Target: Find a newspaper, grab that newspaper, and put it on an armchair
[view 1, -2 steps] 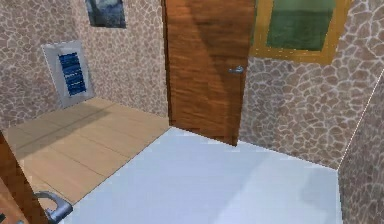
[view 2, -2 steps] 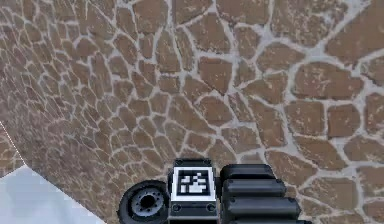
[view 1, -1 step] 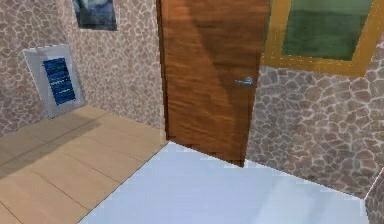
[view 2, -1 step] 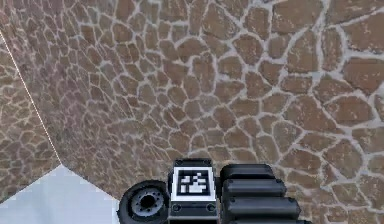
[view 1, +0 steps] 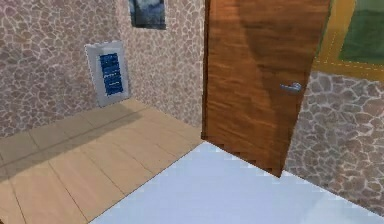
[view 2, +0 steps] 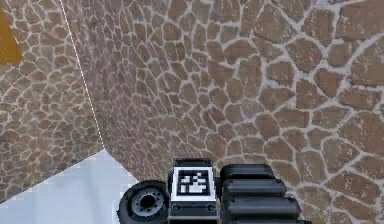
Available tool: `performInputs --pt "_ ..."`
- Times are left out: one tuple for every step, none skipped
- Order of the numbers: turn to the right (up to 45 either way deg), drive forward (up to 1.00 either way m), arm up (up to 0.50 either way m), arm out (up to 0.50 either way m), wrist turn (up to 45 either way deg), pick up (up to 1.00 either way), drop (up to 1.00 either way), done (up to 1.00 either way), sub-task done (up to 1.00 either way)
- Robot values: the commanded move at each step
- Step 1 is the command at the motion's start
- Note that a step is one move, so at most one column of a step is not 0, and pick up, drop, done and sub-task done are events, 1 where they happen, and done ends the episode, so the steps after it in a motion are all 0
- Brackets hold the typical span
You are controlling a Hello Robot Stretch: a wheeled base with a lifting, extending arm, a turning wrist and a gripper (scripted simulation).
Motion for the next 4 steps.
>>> performInputs --pt "0.0 0.30 0.00 0.00 0.0 0.00 0.00 0.00 0.00" --pt "-45.0 0.00 0.00 0.00 0.0 0.00 0.00 0.00 0.00" --pt "0.0 1.00 0.00 0.00 0.0 0.00 0.00 0.00 0.00" --pt "-6.0 0.00 0.00 0.00 0.0 0.00 0.00 0.00 0.00"
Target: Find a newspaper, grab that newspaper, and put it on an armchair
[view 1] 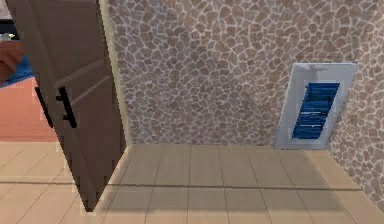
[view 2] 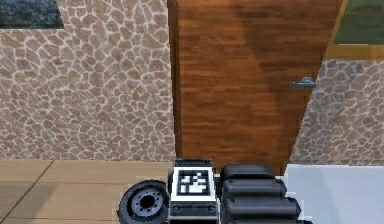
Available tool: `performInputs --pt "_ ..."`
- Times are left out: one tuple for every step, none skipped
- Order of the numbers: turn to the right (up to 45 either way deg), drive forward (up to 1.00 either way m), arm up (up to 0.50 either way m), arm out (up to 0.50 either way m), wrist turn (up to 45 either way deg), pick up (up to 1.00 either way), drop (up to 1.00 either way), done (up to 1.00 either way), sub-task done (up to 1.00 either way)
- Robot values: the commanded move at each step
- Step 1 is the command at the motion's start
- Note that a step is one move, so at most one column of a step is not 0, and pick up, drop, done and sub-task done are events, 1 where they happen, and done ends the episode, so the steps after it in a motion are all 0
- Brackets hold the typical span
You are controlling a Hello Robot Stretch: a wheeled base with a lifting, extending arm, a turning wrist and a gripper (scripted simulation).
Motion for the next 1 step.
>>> performInputs --pt "0.0 0.25 0.00 0.00 0.0 0.00 0.00 0.00 0.00"
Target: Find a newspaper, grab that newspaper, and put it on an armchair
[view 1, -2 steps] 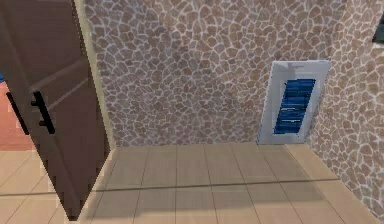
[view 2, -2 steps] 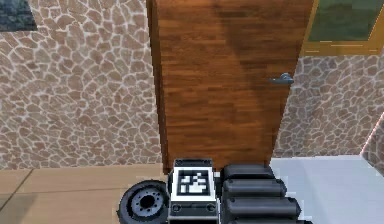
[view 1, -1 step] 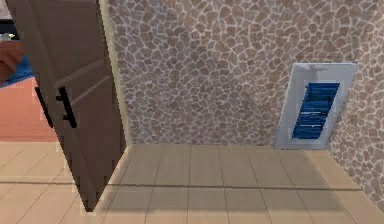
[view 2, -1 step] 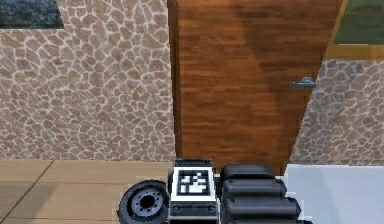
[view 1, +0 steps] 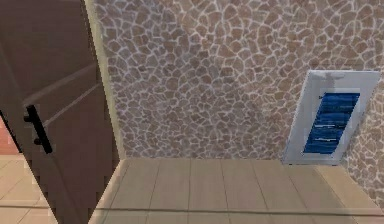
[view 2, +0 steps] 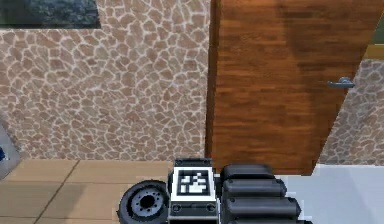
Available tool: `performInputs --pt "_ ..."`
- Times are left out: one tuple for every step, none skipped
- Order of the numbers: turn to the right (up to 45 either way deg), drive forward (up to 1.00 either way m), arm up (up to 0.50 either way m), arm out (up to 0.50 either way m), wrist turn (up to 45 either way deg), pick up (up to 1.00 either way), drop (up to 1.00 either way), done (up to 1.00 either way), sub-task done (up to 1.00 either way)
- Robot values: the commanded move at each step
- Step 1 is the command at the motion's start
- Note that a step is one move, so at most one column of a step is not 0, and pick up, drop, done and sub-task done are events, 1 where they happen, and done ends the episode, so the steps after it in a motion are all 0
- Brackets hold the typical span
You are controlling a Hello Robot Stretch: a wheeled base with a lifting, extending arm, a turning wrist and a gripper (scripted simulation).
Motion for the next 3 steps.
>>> performInputs --pt "-24.0 0.00 0.00 0.00 0.0 0.00 0.00 0.00 0.00" --pt "0.0 0.50 0.00 0.00 0.0 0.00 0.00 0.00 0.00" --pt "-45.0 0.00 0.00 0.00 0.0 0.00 0.00 0.00 0.00"
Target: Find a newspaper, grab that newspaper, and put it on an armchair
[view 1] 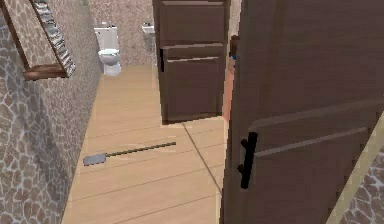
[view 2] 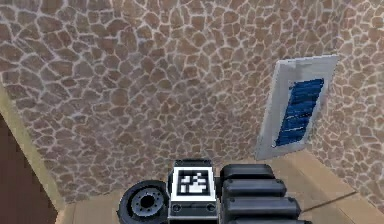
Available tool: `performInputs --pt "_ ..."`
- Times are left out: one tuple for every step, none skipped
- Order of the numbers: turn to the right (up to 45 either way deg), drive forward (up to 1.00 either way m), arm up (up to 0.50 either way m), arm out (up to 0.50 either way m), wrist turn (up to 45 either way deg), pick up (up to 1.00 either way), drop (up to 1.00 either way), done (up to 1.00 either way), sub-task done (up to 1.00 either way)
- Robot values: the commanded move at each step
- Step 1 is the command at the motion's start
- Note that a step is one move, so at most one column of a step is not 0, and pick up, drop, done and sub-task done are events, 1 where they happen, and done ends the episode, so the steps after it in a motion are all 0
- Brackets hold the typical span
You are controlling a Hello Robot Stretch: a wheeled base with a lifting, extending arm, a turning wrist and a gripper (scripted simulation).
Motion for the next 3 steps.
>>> performInputs --pt "-15.0 0.00 0.00 0.00 0.0 0.00 0.00 0.00 0.00" --pt "-3.0 0.00 0.00 0.00 0.0 0.00 0.00 0.00 0.00" --pt "-18.0 0.00 0.00 0.00 0.0 0.00 0.00 0.00 0.00"
